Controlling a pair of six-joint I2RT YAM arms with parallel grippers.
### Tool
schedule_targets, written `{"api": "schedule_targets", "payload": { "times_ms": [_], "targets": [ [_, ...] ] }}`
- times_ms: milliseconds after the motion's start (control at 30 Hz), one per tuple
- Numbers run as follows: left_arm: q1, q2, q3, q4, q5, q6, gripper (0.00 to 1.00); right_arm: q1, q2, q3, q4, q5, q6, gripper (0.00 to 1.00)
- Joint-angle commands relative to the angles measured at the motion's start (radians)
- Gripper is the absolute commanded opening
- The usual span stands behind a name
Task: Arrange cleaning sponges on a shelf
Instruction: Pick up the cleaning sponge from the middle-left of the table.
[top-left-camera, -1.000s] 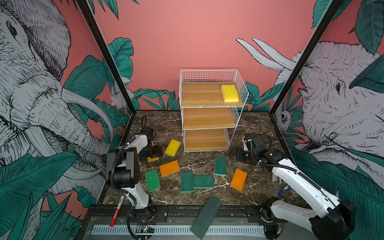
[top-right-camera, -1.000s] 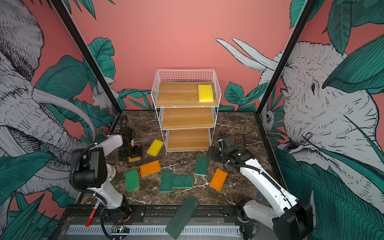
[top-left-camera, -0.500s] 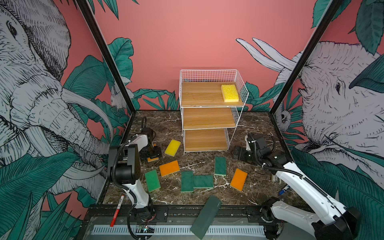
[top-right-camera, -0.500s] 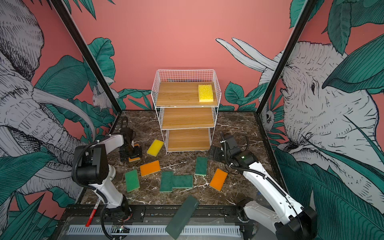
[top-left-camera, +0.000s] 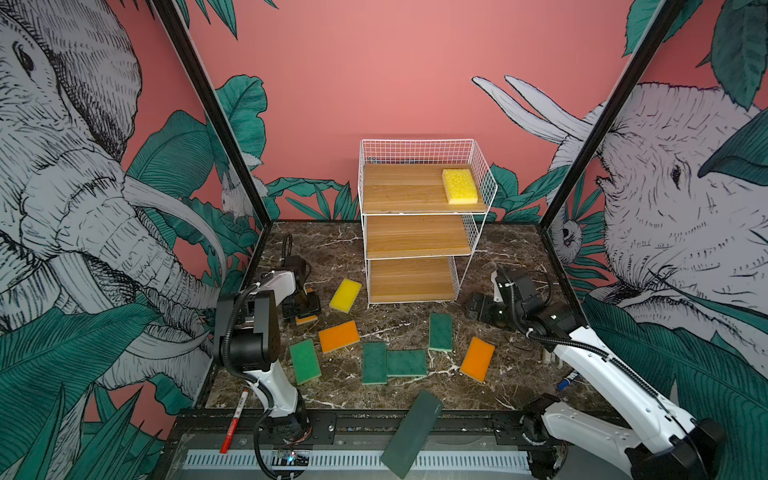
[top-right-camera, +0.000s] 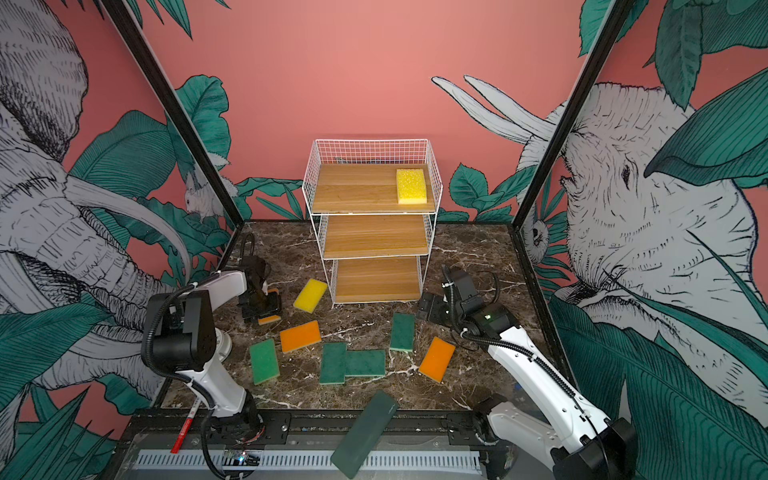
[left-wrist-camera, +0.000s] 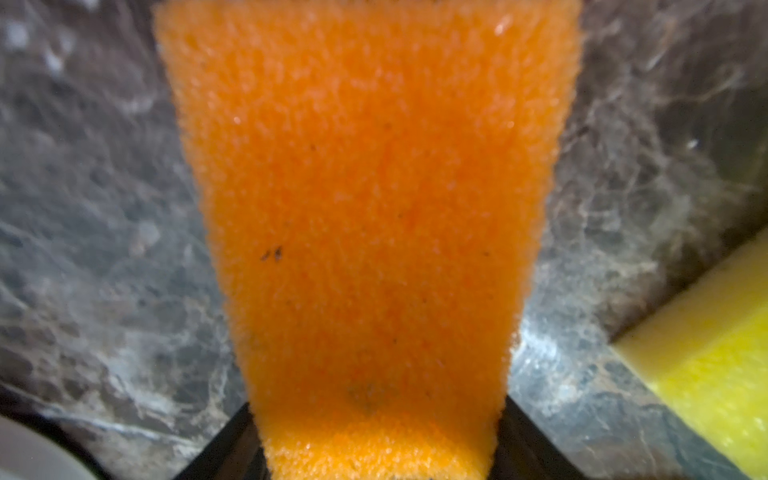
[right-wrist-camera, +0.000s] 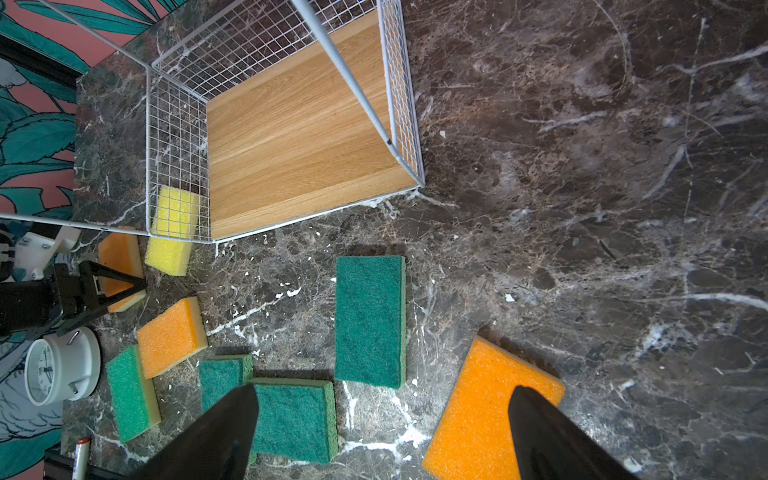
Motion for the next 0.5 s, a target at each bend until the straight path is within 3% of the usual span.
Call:
{"api": "schedule_targets", "payload": {
  "times_ms": [0,267,467],
  "targets": [
    [0.004,-0.091,-0.017,-0.058,-0.019,0.004,0.64,-0.003,-0.014,0.001,-0.007,0.014,-0.007,0.97],
    [-0.02,-0.311,0.01,-0.219,-0.063,0.028,0.63,-0.003,-0.009,0.018,0.004,-0.011,-0.023,0.96],
    [-0.089,-0.471,0.143,-0.392,-0.092,0.028,0.63,-0.004,-0.01,0.027,0.021,-0.043,-0.033,0.95]
  ]
}}
